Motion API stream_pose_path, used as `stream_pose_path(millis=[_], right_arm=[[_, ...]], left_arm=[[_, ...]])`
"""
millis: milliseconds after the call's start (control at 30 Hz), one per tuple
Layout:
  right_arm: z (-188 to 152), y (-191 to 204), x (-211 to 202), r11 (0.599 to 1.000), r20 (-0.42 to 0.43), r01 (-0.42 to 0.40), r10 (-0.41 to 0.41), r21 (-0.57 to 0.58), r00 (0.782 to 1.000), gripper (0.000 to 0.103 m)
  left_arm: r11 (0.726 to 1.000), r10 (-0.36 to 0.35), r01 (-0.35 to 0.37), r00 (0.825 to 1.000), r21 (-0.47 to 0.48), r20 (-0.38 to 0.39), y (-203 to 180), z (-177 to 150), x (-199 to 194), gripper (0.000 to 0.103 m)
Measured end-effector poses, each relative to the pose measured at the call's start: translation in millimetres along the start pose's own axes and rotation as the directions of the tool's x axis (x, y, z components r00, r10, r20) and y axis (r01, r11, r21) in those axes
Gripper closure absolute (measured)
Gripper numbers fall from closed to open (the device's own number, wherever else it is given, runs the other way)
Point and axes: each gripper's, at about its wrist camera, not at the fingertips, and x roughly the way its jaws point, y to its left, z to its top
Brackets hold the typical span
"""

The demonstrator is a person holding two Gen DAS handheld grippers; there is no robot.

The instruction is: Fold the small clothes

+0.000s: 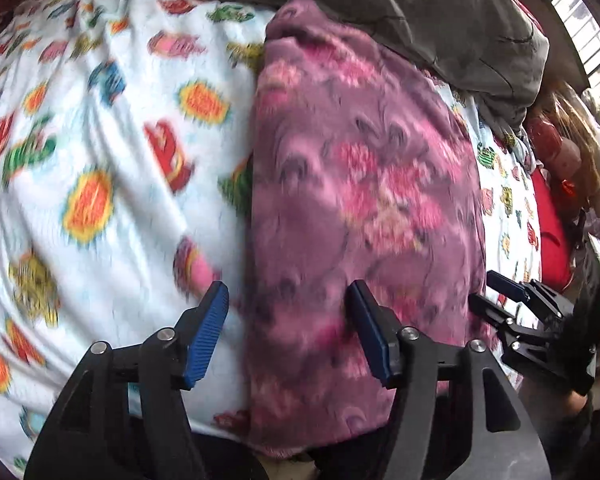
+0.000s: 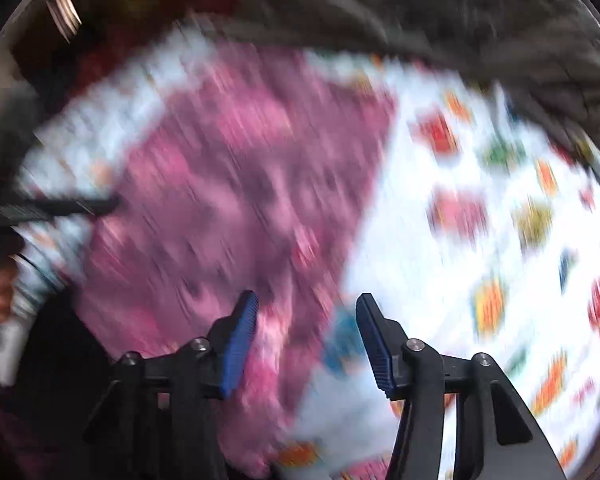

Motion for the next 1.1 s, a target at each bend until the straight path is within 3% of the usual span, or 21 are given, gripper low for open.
stream_pose_path(millis=[67,133,200,233,267,500,667,800,1100], right_arm=[[-8,0,-12,0.997,0.029,0.017,-0.019,0.074,0.999,0.044],[-13,1,-27,0.989,0.023,0.095,-0.098,0.115,0.995,0.043],[-26,9,-48,0.974,0.032,0.197,-0.202,0.115,0.979,0.027],[-31,14,-56,0.964,0.033,0.241,-0.246,0.114,0.969,0.012],[-37,15,-65,0.954,0.035,0.274,-0.280,0.118,0.959,0.006],[-84,40,-115,0.917,0.147,0.373,-0.393,0.143,0.908,0.001],[-94,49,-126,0.914,0.188,0.371,-0.399,0.167,0.898,0.001],[-88,50,-126,0.914,0.203,0.359,-0.394,0.191,0.896,0.001],[-90,50,-131,0.917,0.217,0.329,-0.376,0.224,0.901,0.001]], left_arm=[[1.000,0.014,-0.015,1.000,0.016,0.024,0,-10,-12,0.042],[0.996,0.072,-0.076,0.994,0.053,0.077,-2,-21,-29,0.042],[0.988,0.129,-0.139,0.983,0.072,0.128,0,-33,-36,0.041],[0.982,0.159,-0.172,0.977,0.080,0.145,0,-38,-41,0.041],[0.977,0.180,-0.195,0.971,0.088,0.154,1,-42,-44,0.041],[0.917,0.325,-0.371,0.908,0.148,0.263,-2,-75,-64,0.040],[0.893,0.344,-0.411,0.885,0.181,0.313,-10,-88,-75,0.037],[0.887,0.334,-0.411,0.885,0.209,0.324,-15,-96,-79,0.037],[0.902,0.249,-0.339,0.914,0.266,0.320,-32,-106,-84,0.037]])
